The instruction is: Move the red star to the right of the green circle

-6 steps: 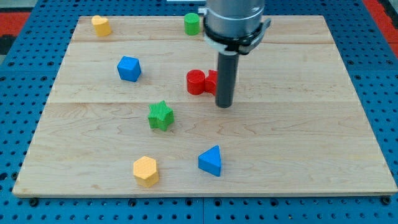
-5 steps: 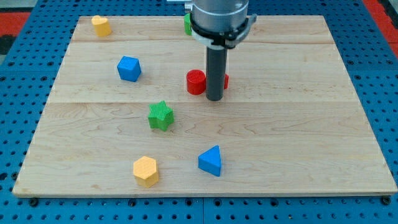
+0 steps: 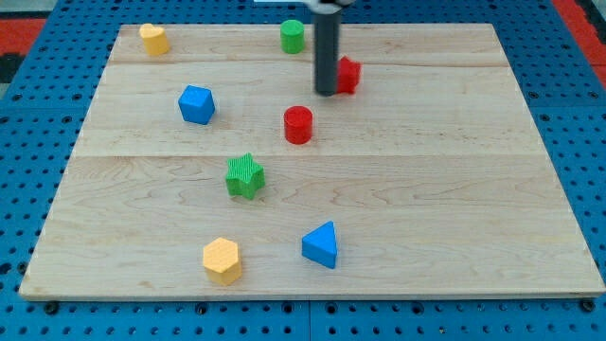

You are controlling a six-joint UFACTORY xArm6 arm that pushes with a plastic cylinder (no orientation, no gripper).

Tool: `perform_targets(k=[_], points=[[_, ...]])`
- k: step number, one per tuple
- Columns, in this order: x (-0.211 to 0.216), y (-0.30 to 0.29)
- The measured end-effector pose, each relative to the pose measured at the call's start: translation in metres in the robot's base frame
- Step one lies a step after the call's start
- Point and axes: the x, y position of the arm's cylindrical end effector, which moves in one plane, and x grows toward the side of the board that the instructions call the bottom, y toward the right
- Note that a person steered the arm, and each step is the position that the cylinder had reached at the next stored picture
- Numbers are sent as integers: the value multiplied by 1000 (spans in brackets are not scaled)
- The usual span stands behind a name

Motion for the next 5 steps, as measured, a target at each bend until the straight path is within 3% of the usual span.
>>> perform_targets(k=[1, 2, 5], points=[[-61, 52], [-72, 89], [-57, 102]])
